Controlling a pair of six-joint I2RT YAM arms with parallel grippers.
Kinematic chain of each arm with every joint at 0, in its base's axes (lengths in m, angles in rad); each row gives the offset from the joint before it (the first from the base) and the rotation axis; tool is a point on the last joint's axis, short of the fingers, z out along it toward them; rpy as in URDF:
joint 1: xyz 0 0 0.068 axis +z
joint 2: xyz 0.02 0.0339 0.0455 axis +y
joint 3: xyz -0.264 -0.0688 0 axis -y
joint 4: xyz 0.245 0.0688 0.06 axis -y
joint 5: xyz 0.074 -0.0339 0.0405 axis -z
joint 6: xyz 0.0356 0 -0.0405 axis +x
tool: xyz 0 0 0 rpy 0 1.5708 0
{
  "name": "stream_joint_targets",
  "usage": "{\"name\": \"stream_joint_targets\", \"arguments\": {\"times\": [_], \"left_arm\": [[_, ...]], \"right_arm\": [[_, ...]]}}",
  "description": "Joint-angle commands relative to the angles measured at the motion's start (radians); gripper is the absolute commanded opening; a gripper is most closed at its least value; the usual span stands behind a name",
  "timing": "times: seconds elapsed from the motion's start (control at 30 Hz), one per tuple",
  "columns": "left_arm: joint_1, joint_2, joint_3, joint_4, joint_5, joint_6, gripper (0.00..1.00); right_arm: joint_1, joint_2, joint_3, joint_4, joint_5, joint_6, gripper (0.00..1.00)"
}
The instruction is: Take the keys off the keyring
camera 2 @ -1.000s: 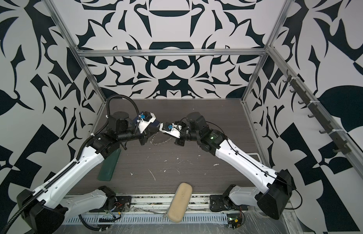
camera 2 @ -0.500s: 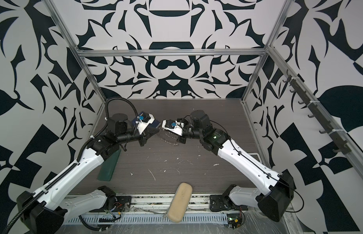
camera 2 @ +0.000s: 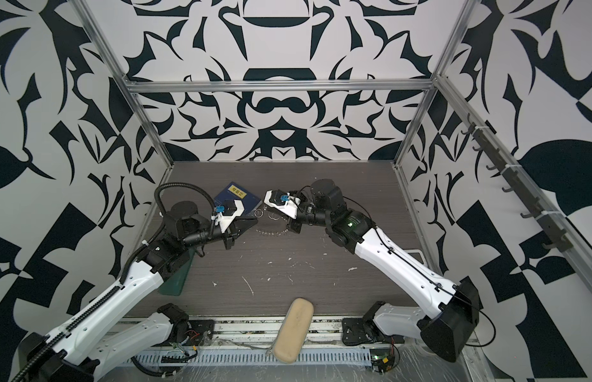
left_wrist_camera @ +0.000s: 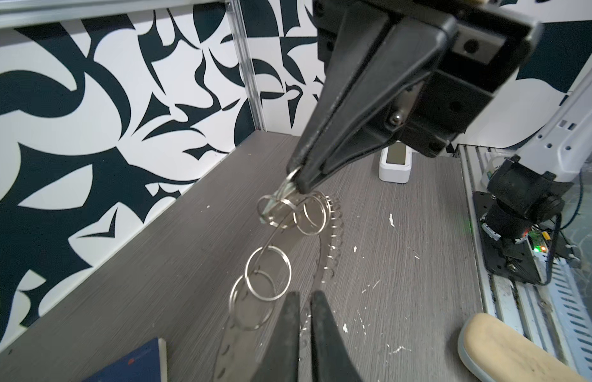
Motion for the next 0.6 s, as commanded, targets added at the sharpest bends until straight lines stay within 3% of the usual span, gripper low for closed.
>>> {"name": "stream_joint_targets", "arguments": {"times": [0.0, 0.17, 0.57], "left_arm": [[0.004, 0.006, -0.035, 0.179, 0.052, 0.007, 0.15], [0.003, 0.021, -0.061, 0.313, 0.029, -0.027, 0.21], [-0.039, 0.076, -0.027, 0.315, 0.043, 0.0, 0.28]], "right_arm": [[0.001, -0.044, -0.009, 0.101, 0.011, 0.07, 0.0], [0.0, -0.044, -0.022, 0.08, 0.041, 0.106, 0.0], [0.0, -0.055, -0.032, 0.107, 0.071, 0.186, 0.0]]}}
